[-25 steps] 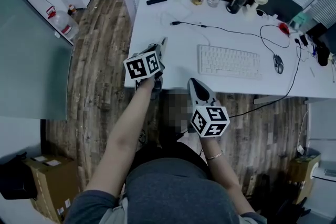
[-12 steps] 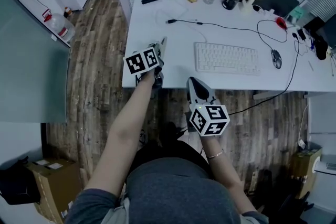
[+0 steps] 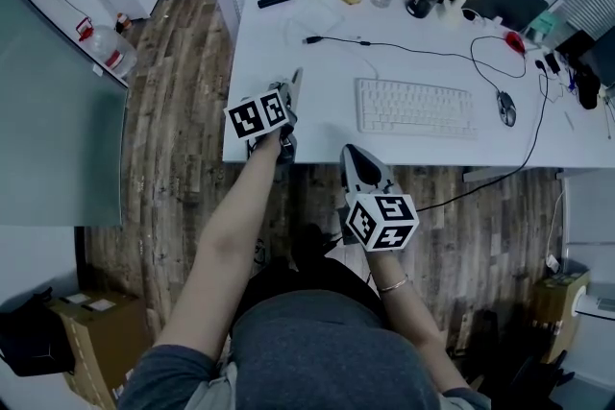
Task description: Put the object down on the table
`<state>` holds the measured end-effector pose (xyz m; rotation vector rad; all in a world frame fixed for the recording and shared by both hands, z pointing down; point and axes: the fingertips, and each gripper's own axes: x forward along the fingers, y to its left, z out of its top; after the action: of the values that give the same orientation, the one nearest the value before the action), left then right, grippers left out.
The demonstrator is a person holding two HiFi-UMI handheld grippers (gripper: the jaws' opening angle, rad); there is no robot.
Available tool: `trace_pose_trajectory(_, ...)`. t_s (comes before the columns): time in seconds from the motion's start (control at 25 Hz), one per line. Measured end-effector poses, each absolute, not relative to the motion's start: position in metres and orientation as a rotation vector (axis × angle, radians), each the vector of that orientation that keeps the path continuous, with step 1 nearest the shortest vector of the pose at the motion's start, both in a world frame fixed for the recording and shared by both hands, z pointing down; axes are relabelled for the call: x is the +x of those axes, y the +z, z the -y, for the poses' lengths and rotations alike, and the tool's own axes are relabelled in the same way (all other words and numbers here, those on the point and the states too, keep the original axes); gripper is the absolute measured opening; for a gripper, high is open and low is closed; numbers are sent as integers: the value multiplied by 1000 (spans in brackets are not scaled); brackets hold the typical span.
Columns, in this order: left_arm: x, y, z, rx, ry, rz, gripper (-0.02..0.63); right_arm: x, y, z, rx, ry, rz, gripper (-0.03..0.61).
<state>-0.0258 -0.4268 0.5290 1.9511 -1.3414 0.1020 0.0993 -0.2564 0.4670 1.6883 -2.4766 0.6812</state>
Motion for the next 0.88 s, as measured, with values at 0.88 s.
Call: trace_pose_trajectory(0.88,-44,546,428,1920,212,1389,51,104,471,256,1676,691,2472,5)
